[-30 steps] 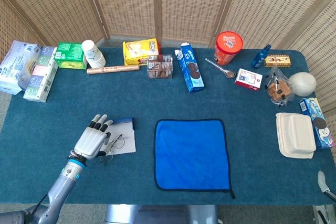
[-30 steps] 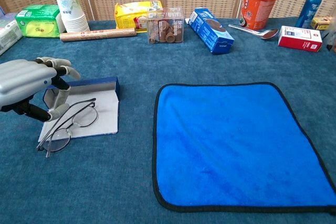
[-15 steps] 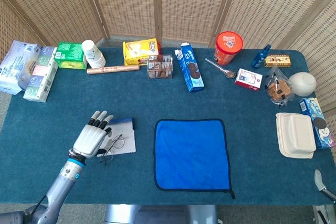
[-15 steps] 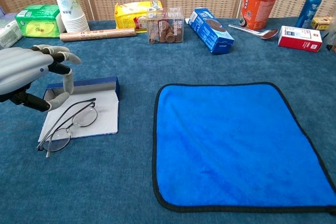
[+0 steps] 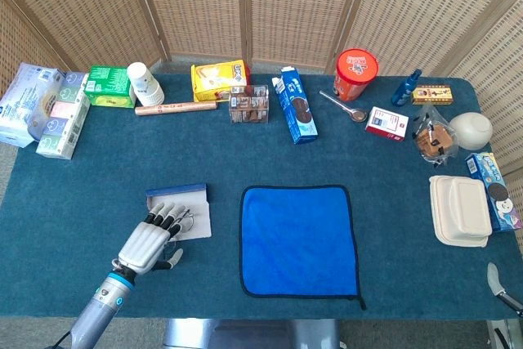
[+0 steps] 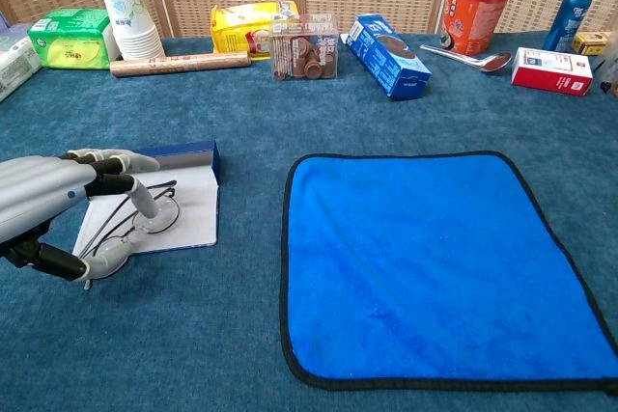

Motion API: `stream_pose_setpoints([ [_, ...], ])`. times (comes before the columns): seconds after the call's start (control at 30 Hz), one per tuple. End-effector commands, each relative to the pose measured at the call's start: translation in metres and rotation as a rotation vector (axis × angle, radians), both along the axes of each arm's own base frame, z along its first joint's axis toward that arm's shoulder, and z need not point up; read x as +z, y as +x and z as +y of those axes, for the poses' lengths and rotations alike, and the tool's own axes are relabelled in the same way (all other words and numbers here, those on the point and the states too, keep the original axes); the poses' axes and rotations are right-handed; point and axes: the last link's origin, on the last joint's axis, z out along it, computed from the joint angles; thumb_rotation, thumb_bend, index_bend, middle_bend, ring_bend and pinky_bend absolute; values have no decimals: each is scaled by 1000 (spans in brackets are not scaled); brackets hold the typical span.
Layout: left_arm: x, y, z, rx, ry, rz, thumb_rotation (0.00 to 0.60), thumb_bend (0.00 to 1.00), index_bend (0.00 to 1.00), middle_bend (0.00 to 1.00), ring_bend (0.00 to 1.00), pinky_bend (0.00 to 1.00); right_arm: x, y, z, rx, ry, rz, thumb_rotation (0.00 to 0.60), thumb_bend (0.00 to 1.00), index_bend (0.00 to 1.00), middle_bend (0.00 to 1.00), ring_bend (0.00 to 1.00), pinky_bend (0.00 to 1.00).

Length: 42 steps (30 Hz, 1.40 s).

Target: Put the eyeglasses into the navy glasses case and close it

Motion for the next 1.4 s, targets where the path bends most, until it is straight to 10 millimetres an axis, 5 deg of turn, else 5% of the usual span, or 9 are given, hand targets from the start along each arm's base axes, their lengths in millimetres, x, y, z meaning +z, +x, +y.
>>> stream_pose_setpoints([
  [0.03,-1,-4,2,1,19,9,410,380,279,67,0,37,0,0,0,-1,1,-2,338,368,41,124,0,101],
  [0.67,14,-5,-3,2,47,-15,407,360,254,68,0,36,-1,1,0,0,6,0,337,367,42,124,0,101],
  [1.4,8,-12,8,23,58,-11,410,361,252,71,0,36,0,2,2,-3,-1,2,339,367,41,124,0,101],
])
